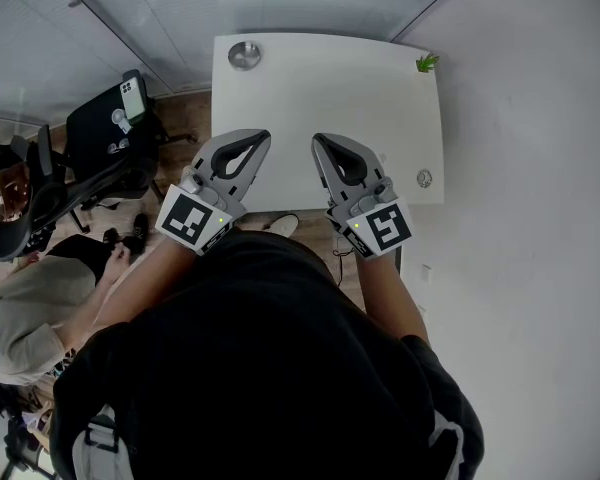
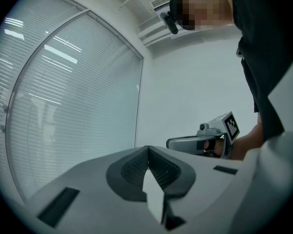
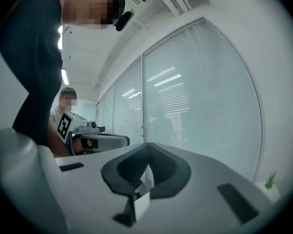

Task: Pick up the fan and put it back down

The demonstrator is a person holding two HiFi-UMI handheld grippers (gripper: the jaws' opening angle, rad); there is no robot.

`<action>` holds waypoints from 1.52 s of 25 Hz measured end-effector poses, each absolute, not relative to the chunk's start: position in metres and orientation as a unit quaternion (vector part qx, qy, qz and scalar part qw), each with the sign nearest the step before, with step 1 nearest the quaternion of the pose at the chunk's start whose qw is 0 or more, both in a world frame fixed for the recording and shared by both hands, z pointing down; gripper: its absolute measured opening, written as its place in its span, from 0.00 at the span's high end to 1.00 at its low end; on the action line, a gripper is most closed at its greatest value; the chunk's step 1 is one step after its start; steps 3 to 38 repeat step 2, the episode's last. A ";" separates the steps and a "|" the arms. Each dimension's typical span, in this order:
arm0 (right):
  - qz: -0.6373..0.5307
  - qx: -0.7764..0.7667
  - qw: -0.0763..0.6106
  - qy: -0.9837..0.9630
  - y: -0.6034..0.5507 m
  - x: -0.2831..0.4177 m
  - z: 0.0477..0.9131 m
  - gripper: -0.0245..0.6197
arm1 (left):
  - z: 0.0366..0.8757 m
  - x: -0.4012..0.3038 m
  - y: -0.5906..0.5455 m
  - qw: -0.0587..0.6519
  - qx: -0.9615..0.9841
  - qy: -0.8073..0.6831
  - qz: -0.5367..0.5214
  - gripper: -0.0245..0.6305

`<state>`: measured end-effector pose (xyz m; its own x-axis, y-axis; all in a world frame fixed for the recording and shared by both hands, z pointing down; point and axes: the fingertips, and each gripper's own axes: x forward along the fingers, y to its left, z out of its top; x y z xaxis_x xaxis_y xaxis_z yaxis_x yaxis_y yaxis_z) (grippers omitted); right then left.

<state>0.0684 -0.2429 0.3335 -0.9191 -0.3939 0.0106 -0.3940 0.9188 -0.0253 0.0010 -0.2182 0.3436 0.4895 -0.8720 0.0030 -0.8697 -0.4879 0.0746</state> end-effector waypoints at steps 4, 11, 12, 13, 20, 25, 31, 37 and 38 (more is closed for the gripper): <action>0.015 0.202 0.003 -0.979 -0.242 0.068 0.334 0.96 | 0.344 0.000 -0.218 0.033 0.862 -0.505 -0.017 0.95; 0.015 0.202 0.003 -0.979 -0.242 0.068 0.334 0.96 | 0.344 0.000 -0.218 0.033 0.862 -0.505 -0.017 0.95; 0.015 0.202 0.003 -0.979 -0.242 0.068 0.334 0.96 | 0.344 0.000 -0.218 0.033 0.862 -0.505 -0.017 0.95; 0.015 0.202 0.003 -0.979 -0.242 0.068 0.334 0.96 | 0.344 0.000 -0.218 0.033 0.862 -0.505 -0.017 0.95; 0.015 0.202 0.003 -0.979 -0.242 0.068 0.334 0.96 | 0.344 0.000 -0.218 0.033 0.862 -0.505 -0.017 0.95; 0.015 0.202 0.003 -0.979 -0.242 0.068 0.334 0.96 | 0.344 0.000 -0.218 0.033 0.862 -0.505 -0.017 0.95; 0.015 0.202 0.003 -0.979 -0.242 0.068 0.334 0.96 | 0.344 0.000 -0.218 0.033 0.862 -0.505 -0.017 0.95; 0.015 0.202 0.003 -0.979 -0.242 0.068 0.334 0.96 | 0.344 0.000 -0.218 0.033 0.862 -0.505 -0.017 0.95; 0.015 0.202 0.003 -0.979 -0.242 0.068 0.334 0.96 | 0.344 0.000 -0.218 0.033 0.862 -0.505 -0.017 0.95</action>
